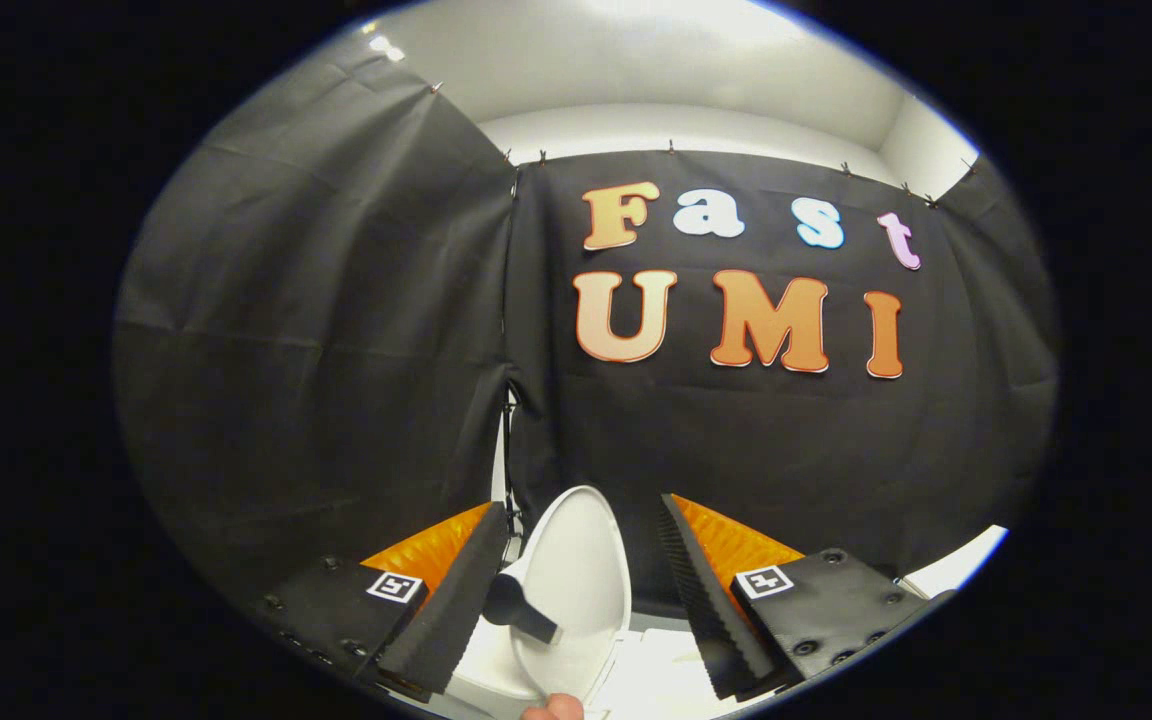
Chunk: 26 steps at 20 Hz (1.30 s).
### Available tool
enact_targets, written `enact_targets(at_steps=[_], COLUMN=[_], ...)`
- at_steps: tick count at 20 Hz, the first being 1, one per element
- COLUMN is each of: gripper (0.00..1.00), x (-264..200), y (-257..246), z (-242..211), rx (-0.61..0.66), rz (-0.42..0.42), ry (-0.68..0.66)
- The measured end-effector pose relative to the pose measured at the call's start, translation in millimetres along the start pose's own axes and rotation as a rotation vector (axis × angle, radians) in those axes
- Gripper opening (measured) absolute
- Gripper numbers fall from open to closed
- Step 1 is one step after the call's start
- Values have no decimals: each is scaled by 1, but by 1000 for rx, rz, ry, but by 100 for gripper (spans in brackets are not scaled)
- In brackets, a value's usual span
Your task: Open the toilet lid.
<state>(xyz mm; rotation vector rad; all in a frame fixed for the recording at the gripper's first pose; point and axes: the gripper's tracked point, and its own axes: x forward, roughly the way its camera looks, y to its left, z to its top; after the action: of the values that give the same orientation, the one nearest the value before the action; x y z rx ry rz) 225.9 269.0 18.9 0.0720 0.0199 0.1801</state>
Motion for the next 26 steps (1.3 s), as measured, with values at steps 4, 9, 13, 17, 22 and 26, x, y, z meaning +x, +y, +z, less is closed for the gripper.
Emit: enact_targets(at_steps=[4, 9, 13, 17, 22, 26], gripper=[98, 98, 98, 98, 98, 98], x=[-24, -55, -72, -98, -142, -186], y=[-64, -137, -189, -235, -282, -318], z=[20, 15, 0, -23, -47, -64], rx=[0, 25, 14, -26, -16, 94], rz=[-73, -142, -193, -224, -247, -281], ry=[-27, -13, -14, 32, 16, -32])
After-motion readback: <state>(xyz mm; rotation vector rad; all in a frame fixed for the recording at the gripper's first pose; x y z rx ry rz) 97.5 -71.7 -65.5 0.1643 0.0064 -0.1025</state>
